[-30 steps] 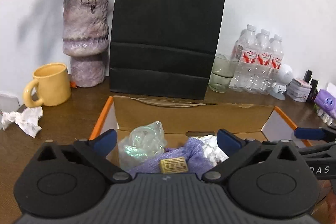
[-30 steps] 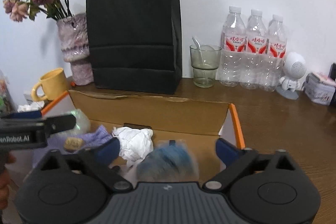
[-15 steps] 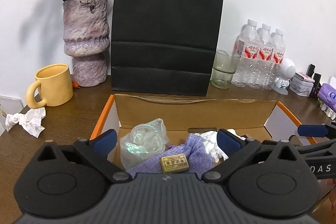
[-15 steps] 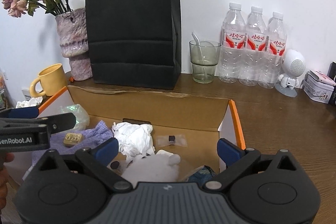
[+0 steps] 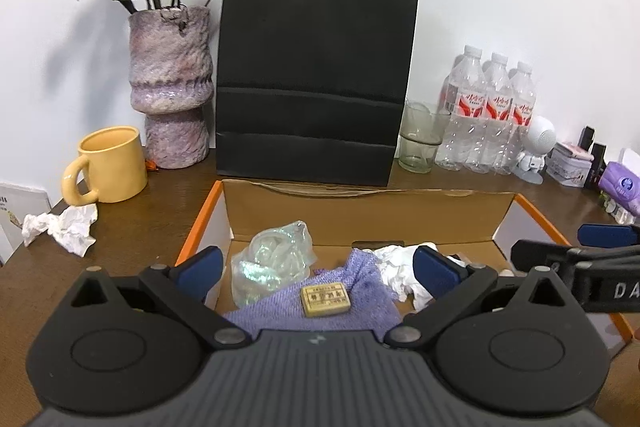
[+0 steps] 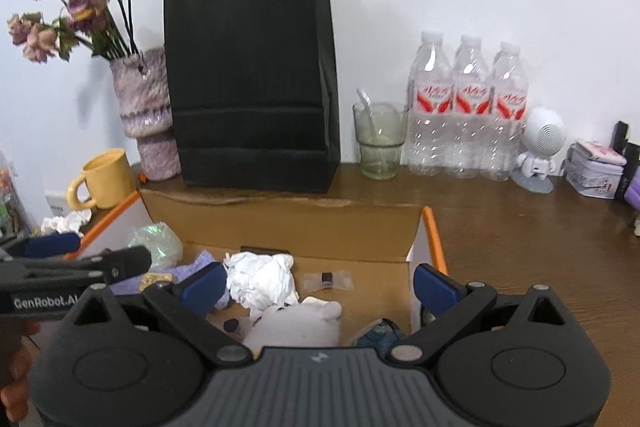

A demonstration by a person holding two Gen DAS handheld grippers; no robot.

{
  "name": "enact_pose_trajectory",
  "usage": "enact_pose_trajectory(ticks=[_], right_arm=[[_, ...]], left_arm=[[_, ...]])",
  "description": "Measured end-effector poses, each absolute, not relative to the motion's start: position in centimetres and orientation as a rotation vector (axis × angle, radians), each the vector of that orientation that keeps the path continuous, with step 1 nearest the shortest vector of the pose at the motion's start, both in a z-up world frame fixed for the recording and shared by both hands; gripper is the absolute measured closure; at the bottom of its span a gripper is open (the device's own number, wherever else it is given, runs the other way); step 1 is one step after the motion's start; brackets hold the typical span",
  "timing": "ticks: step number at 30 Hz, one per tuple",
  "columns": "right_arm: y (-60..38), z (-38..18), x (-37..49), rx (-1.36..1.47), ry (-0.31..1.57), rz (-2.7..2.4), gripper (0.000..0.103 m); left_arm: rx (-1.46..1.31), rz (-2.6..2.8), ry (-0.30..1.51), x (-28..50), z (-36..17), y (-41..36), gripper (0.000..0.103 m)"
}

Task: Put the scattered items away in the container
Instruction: 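Grasp the clear wrapped candy with the right gripper while the left grasps the black carabiner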

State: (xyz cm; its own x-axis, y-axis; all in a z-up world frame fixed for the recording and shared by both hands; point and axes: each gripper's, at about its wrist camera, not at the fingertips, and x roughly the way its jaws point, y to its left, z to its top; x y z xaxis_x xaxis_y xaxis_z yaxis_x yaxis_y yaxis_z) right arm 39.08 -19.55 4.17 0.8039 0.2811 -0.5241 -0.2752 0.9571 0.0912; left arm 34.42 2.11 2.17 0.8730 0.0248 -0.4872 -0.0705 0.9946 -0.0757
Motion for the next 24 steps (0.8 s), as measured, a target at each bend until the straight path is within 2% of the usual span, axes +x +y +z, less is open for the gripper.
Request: enact_pose_trajectory(ticks=[10, 17, 20, 24], right_arm=[[-23.1, 5.4, 32.7, 0.053, 0.502, 0.259, 0.003], [-25.4, 2.9, 27.5, 0.043, 0.523, 0.242, 0.004], [-25.9, 0.7, 26.4, 0.030, 0.564, 0.254, 0.006], [-26.0, -1.8, 26.5, 0.013, 0.654, 0.242, 0.015]], left_arm=[[-0.088, 0.029, 0.493, 28.1, 2.6, 0.9, 0.000], [-0.087, 0.000, 0.557, 23.4, -0.1, -0.2, 0.000], [-0.073, -0.012, 0.618, 22.4, -2.2, -1.0, 0.000], [-0.054, -0.011, 0.668, 22.0, -3.8, -2.1, 0.000]])
